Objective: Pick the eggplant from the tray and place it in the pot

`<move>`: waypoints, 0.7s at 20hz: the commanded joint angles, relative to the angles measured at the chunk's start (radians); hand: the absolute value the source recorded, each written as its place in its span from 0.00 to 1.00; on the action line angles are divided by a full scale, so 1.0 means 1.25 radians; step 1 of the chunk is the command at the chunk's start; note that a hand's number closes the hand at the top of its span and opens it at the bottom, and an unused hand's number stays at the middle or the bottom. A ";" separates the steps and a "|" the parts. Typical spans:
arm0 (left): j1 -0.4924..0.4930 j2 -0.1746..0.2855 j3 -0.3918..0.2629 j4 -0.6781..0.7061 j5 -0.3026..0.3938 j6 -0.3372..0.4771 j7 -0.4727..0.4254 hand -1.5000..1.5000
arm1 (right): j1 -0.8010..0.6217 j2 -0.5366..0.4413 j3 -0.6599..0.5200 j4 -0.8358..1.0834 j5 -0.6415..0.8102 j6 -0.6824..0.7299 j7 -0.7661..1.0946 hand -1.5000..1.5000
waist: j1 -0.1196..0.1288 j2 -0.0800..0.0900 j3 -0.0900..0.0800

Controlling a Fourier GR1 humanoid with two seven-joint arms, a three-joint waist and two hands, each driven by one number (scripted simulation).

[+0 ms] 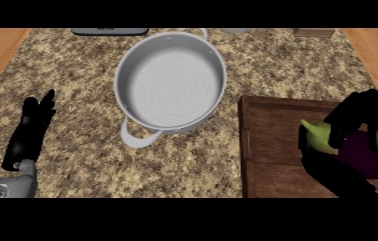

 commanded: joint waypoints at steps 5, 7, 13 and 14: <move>0.003 -0.016 -0.007 0.017 -0.021 0.011 -0.032 0.50 | -0.379 0.140 0.049 0.137 -0.002 0.178 0.172 1.00 | 0.008 0.002 0.000; -0.005 -0.016 -0.021 -0.031 -0.024 0.005 0.023 0.50 | -0.433 0.183 0.078 0.156 -0.015 0.205 0.249 1.00 | 0.008 0.000 0.000; -0.028 -0.005 0.000 0.042 -0.017 -0.006 -0.021 0.50 | -0.580 0.186 0.007 0.428 -0.084 0.103 0.258 1.00 | 0.014 0.006 0.000; -0.025 -0.020 -0.014 0.007 -0.024 0.005 0.003 0.50 | -0.580 0.186 0.010 0.441 -0.116 0.099 0.279 1.00 | 0.014 0.004 0.001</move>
